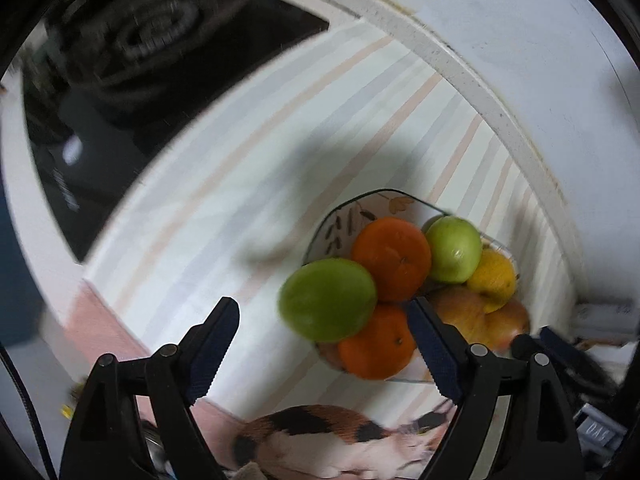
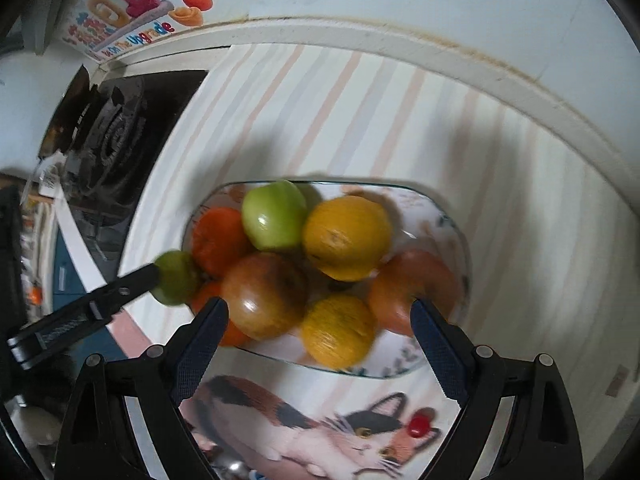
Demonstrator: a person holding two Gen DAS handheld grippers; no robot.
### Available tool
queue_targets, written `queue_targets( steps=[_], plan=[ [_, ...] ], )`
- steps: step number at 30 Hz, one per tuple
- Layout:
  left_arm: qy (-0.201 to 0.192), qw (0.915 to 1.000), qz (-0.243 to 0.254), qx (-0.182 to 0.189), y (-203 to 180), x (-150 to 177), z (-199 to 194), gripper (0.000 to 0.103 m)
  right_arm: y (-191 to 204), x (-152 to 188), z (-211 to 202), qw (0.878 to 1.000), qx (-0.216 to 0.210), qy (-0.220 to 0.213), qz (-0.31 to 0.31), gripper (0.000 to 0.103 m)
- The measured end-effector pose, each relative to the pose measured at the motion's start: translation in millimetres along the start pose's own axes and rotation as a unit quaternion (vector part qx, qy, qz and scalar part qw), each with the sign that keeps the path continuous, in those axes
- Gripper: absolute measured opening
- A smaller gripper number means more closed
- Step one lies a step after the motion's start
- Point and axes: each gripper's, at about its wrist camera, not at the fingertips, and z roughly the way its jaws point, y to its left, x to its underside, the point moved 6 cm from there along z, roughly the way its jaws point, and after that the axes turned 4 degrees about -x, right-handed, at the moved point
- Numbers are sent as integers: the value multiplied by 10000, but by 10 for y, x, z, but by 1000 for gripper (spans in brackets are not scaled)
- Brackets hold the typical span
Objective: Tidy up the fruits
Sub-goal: 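Withdraw both tools from the plate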
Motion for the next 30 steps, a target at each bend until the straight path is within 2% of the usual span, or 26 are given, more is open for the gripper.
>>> queue_targets(
  steps=[3, 6, 20, 30],
  plan=[
    [-360, 9981, 254, -435, 6, 140, -183, 86, -78, 160, -114, 9997, 174, -95, -144, 95],
    [-598, 9956, 370, -614, 14, 298, -334, 86, -140, 358, -244, 9989, 318, -192, -294, 94],
    [-1274, 9877, 778, -460, -265, 1113, -929, 86, -196, 1144, -1040, 9943, 382, -861, -509, 94],
    [-1803, 9795, 861, -269, -421, 1617, -1609, 86, -118, 1604, -1803, 9872, 221, -1381, -761, 94]
  ],
)
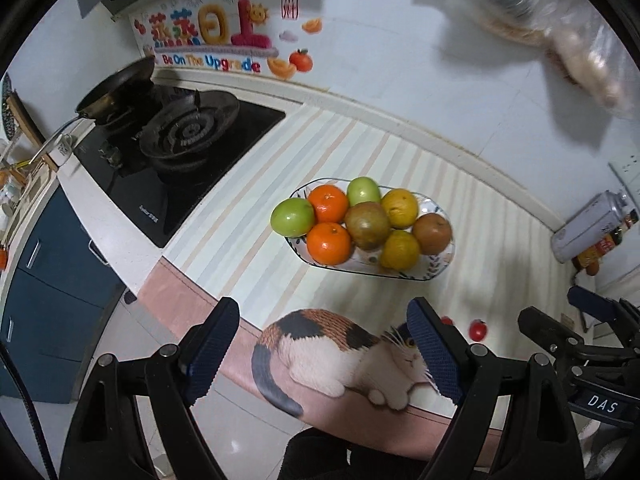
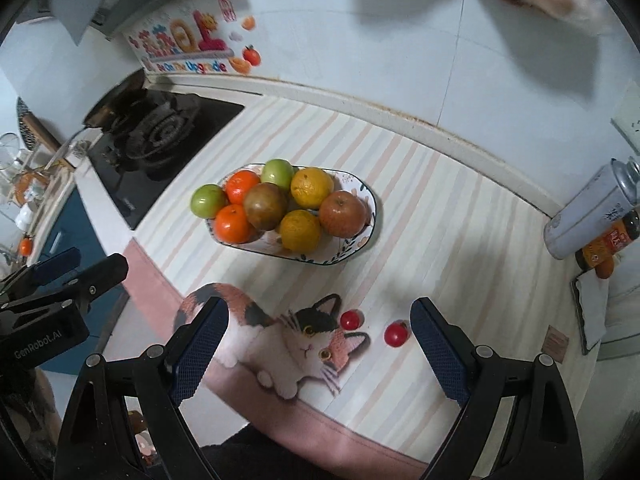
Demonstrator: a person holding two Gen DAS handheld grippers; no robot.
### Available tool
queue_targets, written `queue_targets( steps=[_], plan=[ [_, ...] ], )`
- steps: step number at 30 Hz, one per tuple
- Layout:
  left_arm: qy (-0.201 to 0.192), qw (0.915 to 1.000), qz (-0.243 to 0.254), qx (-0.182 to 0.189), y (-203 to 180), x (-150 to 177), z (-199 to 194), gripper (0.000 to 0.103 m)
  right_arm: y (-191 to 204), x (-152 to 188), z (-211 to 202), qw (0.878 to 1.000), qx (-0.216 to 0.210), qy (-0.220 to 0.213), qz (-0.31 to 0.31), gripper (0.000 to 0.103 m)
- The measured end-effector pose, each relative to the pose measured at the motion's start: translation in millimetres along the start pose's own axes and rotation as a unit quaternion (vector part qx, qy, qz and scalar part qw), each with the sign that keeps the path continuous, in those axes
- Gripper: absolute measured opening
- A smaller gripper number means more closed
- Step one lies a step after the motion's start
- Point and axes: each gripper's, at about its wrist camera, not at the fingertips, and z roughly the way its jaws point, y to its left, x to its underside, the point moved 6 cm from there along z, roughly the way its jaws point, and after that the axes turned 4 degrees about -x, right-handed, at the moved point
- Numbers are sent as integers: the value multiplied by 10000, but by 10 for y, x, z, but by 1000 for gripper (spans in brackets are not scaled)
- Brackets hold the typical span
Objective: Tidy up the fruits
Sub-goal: 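Withdraw both tools from the plate, then grasp a small red tomato with the left tool while the right tool grasps the other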
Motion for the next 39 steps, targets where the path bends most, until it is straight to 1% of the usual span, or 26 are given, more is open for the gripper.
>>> queue_targets(
  steps=[3, 6, 12, 19, 24, 32, 35, 37, 39],
  plan=[
    [-151, 9999, -29, 33, -26, 65, -228, 86, 17, 48, -243, 9999, -94, -112, -44, 94],
    [-295, 9995, -100, 66, -45, 116, -455, 86, 40, 62, -459, 9995, -101, -248, -141, 94],
    [-600, 9981, -149, 4, -87, 173, -814, 86, 90, 97, -897, 9980, -178, -504, -331, 94],
    [-802, 9966, -145, -128, -128, 227, -1073, 86, 61, 130, -1141, 9970, -280, -647, -315, 94],
    [-870, 9960, -145, -165, -179, 244, -1148, 86, 31, 127, -1168, 9967, -379, -646, -301, 94],
    [-845, 9961, -152, -180, -265, 223, -1126, 86, -96, 103, -1091, 9967, -546, -596, -112, 95],
    [-812, 9964, -153, -197, -304, 198, -1073, 86, -245, 88, -952, 9963, -663, -532, 113, 96],
    [-745, 9969, -112, -229, -329, 180, -978, 86, -370, 93, -786, 9965, -678, -414, 268, 96],
    [-610, 9976, -42, -329, -359, 170, -820, 97, -513, 113, -588, 9965, -661, -279, 439, 96]
  ],
)
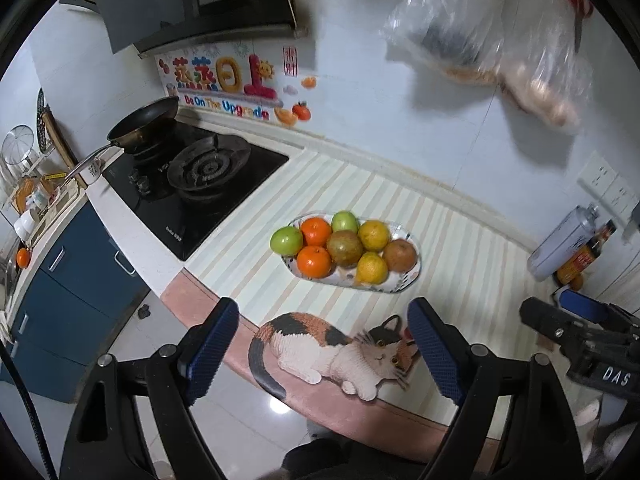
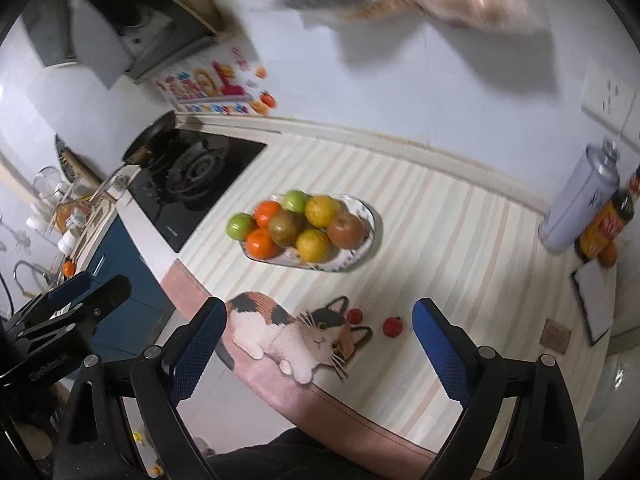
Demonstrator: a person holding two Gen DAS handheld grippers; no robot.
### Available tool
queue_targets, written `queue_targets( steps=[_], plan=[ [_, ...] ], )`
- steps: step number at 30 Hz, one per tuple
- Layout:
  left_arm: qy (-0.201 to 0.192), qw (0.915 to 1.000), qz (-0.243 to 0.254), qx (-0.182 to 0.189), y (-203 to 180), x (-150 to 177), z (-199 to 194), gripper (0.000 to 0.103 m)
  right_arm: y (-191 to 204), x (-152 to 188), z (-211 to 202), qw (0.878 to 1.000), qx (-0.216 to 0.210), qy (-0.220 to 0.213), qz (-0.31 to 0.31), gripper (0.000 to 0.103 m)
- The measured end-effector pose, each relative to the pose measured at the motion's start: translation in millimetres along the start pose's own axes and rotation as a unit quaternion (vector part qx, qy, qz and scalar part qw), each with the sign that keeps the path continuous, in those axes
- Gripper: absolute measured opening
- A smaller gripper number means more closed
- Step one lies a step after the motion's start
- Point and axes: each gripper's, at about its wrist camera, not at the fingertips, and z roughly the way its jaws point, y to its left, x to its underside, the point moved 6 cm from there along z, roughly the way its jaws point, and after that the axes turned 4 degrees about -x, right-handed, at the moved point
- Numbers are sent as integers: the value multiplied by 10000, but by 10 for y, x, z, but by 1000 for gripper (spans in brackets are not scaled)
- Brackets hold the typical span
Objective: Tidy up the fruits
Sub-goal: 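Grasp a small red tomato with the left tool while the right tool grasps the other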
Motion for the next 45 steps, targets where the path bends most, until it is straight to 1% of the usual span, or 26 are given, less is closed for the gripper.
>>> queue_targets(
  steps=[1, 5, 7, 9, 10, 11, 12, 14, 15, 18, 20, 21, 23, 24, 27, 30, 31, 32, 33, 35, 36, 37, 40, 42, 44, 45],
  plan=[
    [62, 9999, 42, -82, -19, 13, 101, 102, -108, 27, 120, 9999, 31, 92, 95, 96],
    [315, 9982, 146, -493, -76, 107, 493, 102, -506, 169, 610, 9981, 163, 412, 438, 96],
    [481, 9968, 161, -615, -102, 171, 693, 102, -724, 276, 913, 9960, 210, 595, 636, 95],
    [715, 9942, 216, -772, -151, 258, 968, 102, -899, 397, 1207, 9929, 188, 826, 831, 86],
    [817, 9933, 230, -783, -174, 293, 1056, 102, -979, 464, 1371, 9909, 179, 971, 913, 78],
    [937, 9922, 240, -781, -207, 341, 1175, 102, -1049, 527, 1516, 9888, 166, 1093, 999, 72],
    [1050, 9910, 256, -790, -240, 389, 1282, 102, -1104, 583, 1651, 9869, 158, 1208, 1061, 70],
    [1321, 9877, 289, -788, -310, 486, 1499, 102, -1193, 686, 1903, 9840, 211, 1393, 1087, 58],
    [1430, 9862, 306, -775, -349, 528, 1595, 102, -1210, 717, 1995, 9833, 202, 1455, 1076, 57],
    [1687, 9824, 342, -731, -462, 630, 1802, 102, -1213, 752, 2174, 9843, 188, 1485, 935, 54],
    [1775, 9808, 376, -711, -545, 673, 1902, 102, -1193, 755, 2261, 9847, 170, 1517, 841, 45],
    [1823, 9803, 382, -659, -596, 690, 1949, 102, -1188, 760, 2298, 9844, 166, 1550, 811, 42],
    [1939, 9788, 361, -560, -679, 720, 2028, 102, -1196, 767, 2330, 9849, 196, 1550, 740, 33],
    [1983, 9783, 348, -486, -726, 726, 2069, 102, -1202, 760, 2330, 9855, 140, 1514, 752, 33],
    [2057, 9778, 304, -274, -871, 739, 2167, 102, -1251, 755, 2281, 9871, 159, 1434, 701, 33],
    [2125, 9766, 321, -4, -1075, 751, 2266, 100, -1378, 753, 2136, 9879, 170, 1346, 751, 32],
    [2155, 9758, 350, 104, -1151, 758, 2295, 96, -1444, 764, 2078, 9880, 205, 1315, 777, 33],
    [2173, 9750, 403, 210, -1238, 770, 2331, 89, -1484, 763, 2039, 9878, 225, 1319, 795, 33],
    [2205, 9738, 460, 304, -1320, 788, 2372, 86, -1546, 774, 1991, 9874, 245, 1324, 829, 33],
    [2289, 9711, 492, 469, -1434, 830, 2440, 71, -1649, 799, 1917, 9868, 283, 1317, 897, 33],
    [2355, 9692, 480, 540, -1480, 858, 2475, 68, -1694, 816, 1891, 9864, 309, 1327, 923, 33],
    [2412, 9674, 475, 602, -1523, 883, 2503, 63, -1732, 824, 1861, 9861, 315, 1325, 951, 33],
    [2464, 9650, 572, 692, -1653, 941, 2564, 61, -1802, 857, 1822, 9856, 325, 1317, 1011, 33],
    [2458, 9644, 696, 678, -1714, 971, 2598, 52, -1813, 872, 1808, 9854, 299, 1307, 1053, 33],
    [2546, 9616, 739, 717, -1763, 1011, 2643, 39, -1806, 885, 1793, 9857, 297, 1303, 1031, 33],
    [2570, 9608, 744, 720, -1776, 1024, 2667, 37, -1795, 884, 1792, 9859, 300, 1293, 1014, 33]
  ],
)
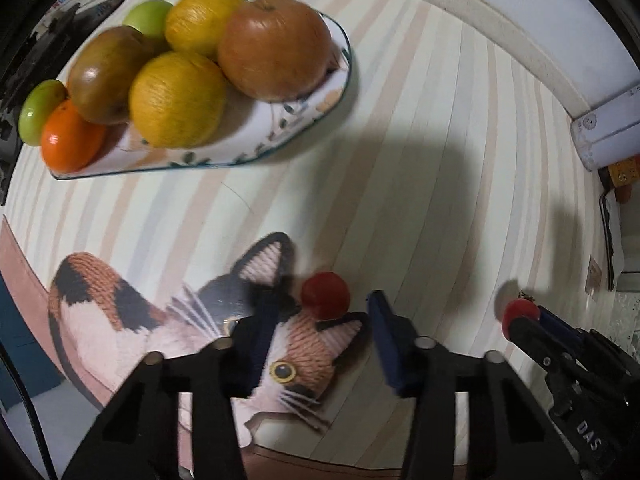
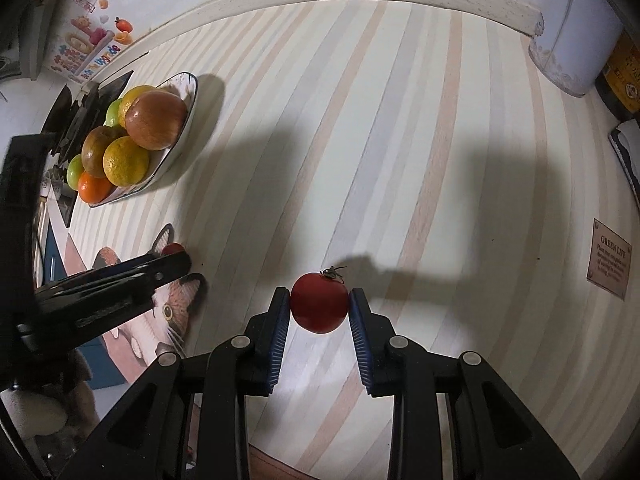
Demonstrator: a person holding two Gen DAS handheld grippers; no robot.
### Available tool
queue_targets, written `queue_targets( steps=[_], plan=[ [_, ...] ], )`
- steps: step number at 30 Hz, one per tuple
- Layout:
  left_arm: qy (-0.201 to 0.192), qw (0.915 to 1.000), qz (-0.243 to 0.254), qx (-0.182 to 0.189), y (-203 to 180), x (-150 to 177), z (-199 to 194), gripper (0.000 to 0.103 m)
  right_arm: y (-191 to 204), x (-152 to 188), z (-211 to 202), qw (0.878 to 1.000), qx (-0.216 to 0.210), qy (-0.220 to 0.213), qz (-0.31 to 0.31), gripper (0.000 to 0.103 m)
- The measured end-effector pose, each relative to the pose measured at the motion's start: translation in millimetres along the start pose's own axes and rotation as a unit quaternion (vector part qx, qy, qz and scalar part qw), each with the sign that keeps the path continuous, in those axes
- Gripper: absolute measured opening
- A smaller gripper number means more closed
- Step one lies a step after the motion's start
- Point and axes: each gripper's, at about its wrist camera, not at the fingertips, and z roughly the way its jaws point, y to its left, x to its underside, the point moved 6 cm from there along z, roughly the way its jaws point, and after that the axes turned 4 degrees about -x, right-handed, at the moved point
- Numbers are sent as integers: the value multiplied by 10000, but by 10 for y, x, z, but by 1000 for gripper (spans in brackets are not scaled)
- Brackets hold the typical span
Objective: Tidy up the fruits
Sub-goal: 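Grasp a small red tomato with the left tool while the right tool grasps the other, then place both tomatoes among the fruit on the plate and open both tools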
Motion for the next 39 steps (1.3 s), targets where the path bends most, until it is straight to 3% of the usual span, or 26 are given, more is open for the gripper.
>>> queue_targets(
  steps=[5, 11, 15, 19, 22, 28, 33, 39],
  plan=[
    [-52, 10000, 20, 49, -5, -21, 65, 23, 38, -4, -27, 10000, 29, -23, -92, 33],
    [-185, 9995, -188, 178, 116, -6, -30, 22, 151, -74, -77, 9998, -90, -110, -172, 33],
    [-459, 9961, -601, 448, 417, -63, -377, 22, 418, -238, -28, 9986, -433, -172, -266, 33],
    [-774, 9877, -1188, 652, 907, -267, -773, 22, 857, -512, 86, 9949, -861, -302, -429, 33],
    [-886, 9806, -1597, 712, 1245, -357, -860, 22, 1181, -726, 195, 9921, -1038, -372, -594, 33],
    [-708, 9738, -2000, 812, 1587, -599, -624, 22, 1629, -943, 501, 9895, -885, -239, -1121, 33],
    [-486, 9713, -2141, 910, 1698, -674, -356, 23, 1742, -994, 682, 9883, -663, -153, -1365, 33],
    [-320, 9676, -2264, 1074, 1719, -698, -251, 24, 1780, -1028, 748, 9871, -707, -42, -1436, 34]
  ],
)
